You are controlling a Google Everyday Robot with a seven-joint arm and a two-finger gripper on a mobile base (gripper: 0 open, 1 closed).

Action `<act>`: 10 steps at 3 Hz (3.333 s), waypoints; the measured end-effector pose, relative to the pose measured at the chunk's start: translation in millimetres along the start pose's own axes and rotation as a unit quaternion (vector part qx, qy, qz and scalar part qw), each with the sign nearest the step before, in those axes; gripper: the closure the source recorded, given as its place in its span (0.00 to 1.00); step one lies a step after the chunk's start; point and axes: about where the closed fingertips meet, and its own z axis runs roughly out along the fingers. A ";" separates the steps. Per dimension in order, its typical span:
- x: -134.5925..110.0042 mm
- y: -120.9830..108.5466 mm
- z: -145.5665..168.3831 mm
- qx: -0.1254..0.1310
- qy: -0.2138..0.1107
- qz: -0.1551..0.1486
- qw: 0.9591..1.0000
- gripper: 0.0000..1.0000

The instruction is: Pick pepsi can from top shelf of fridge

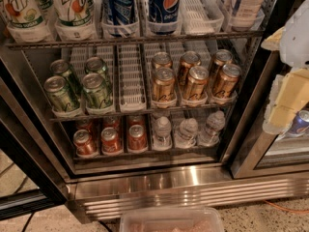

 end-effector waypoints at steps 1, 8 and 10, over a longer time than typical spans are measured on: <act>-0.1 0.0 0.0 0.000 0.000 0.000 1.000 0.00; -141.2 19.1 -48.5 0.104 -0.259 0.073 0.958 0.00; -162.3 7.2 -51.3 0.193 -0.320 0.151 0.915 0.00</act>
Offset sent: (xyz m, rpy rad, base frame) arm 0.0100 0.0338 0.0311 0.1774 -0.0897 -0.0952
